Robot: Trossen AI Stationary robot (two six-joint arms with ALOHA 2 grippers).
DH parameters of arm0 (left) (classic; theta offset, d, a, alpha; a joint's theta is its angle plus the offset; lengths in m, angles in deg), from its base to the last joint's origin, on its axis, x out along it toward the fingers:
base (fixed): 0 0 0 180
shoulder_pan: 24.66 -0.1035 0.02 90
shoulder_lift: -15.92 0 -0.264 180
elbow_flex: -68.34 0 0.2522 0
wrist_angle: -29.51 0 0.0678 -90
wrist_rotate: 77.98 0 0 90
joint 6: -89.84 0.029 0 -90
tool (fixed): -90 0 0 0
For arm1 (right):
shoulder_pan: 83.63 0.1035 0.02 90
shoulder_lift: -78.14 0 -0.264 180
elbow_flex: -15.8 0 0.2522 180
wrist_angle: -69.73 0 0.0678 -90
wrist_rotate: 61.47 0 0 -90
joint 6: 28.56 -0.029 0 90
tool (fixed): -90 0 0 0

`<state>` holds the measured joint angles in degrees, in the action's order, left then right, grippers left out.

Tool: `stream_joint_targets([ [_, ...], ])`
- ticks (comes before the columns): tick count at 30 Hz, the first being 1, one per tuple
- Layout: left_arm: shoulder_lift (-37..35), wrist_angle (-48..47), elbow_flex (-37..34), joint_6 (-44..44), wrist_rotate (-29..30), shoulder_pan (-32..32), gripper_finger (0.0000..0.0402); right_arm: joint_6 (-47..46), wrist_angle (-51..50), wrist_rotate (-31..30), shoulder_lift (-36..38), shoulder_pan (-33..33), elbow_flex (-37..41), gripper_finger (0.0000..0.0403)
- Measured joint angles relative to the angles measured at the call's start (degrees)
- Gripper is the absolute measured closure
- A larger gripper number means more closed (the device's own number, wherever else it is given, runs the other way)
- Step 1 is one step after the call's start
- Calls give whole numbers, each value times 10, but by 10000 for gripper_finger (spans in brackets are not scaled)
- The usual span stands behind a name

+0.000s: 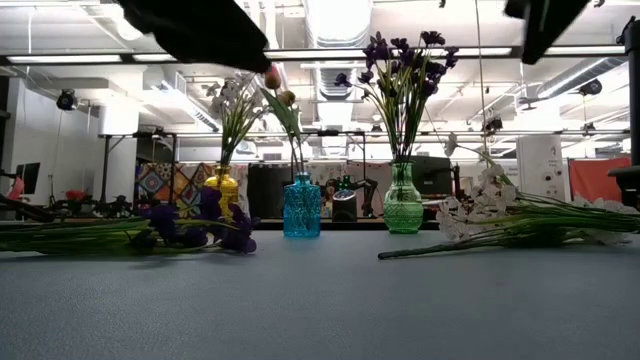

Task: Sort flowers into vase by color
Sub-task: Put the top white flower into the yellow vase

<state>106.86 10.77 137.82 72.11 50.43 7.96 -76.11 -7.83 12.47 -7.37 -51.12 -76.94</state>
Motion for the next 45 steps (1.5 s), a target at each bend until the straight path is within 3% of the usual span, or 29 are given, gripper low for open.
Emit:
stream_joint_targets([
  [4,33,-2,18,18,-12,-13,166,-98,-43,-17,0,13,2,179],
  [9,49,-30,36,38,-15,-13,166,-187,-94,-24,0,19,23,142],
  [13,43,-53,39,34,-16,-13,166,-248,-117,-24,0,17,64,115],
  [18,38,-53,46,37,-15,-13,166,-289,-111,-15,0,-2,132,110],
  [27,38,-53,46,53,3,-18,166,-265,-4,15,0,-59,249,130],
  [35,38,-53,46,63,16,-24,166,-243,28,15,-1,-87,294,138],
  [40,38,-53,46,65,16,-25,166,-218,104,15,-1,-89,314,174],
  [45,38,-53,46,65,16,-25,166,-219,105,15,-1,-89,314,235],
])
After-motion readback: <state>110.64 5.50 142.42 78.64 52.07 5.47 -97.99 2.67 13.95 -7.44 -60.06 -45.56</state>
